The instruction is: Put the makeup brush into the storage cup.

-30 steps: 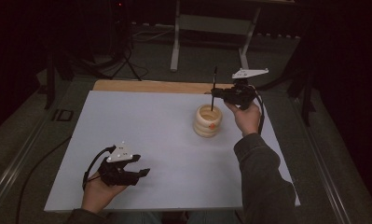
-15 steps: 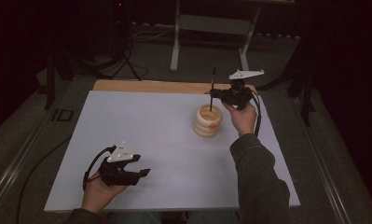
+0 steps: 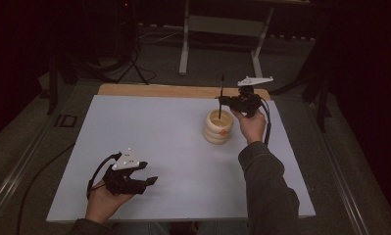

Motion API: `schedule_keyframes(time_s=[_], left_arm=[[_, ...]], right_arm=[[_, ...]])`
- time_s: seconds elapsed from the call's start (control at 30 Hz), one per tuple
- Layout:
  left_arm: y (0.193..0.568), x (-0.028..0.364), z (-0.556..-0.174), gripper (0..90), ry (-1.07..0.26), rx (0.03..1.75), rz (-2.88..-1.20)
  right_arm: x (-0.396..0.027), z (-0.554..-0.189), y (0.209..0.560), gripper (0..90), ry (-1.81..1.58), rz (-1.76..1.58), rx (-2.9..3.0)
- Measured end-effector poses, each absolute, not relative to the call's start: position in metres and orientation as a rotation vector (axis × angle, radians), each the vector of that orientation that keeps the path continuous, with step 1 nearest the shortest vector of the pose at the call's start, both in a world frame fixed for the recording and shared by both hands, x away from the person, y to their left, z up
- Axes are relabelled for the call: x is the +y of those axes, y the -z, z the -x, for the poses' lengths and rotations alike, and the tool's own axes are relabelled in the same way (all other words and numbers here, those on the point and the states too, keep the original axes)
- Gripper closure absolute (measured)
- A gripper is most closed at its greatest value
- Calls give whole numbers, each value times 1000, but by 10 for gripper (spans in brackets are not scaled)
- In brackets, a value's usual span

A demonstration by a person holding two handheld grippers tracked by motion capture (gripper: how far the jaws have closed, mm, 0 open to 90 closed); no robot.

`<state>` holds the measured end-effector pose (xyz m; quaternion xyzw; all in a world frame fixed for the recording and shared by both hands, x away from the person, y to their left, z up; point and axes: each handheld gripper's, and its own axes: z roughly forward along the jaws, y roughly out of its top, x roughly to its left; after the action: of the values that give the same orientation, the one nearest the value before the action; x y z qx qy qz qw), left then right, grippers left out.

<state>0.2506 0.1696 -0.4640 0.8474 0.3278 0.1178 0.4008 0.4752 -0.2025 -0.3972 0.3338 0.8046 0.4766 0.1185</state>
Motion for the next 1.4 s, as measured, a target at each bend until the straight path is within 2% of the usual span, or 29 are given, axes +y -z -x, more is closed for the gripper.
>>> schedule_keyframes(time_s=[1.4], left_arm=[[466, 169, -251, 375, -294, 830, -2150]], right_arm=[[-206, -477, 435, 855, -1371, -1053, 2365]])
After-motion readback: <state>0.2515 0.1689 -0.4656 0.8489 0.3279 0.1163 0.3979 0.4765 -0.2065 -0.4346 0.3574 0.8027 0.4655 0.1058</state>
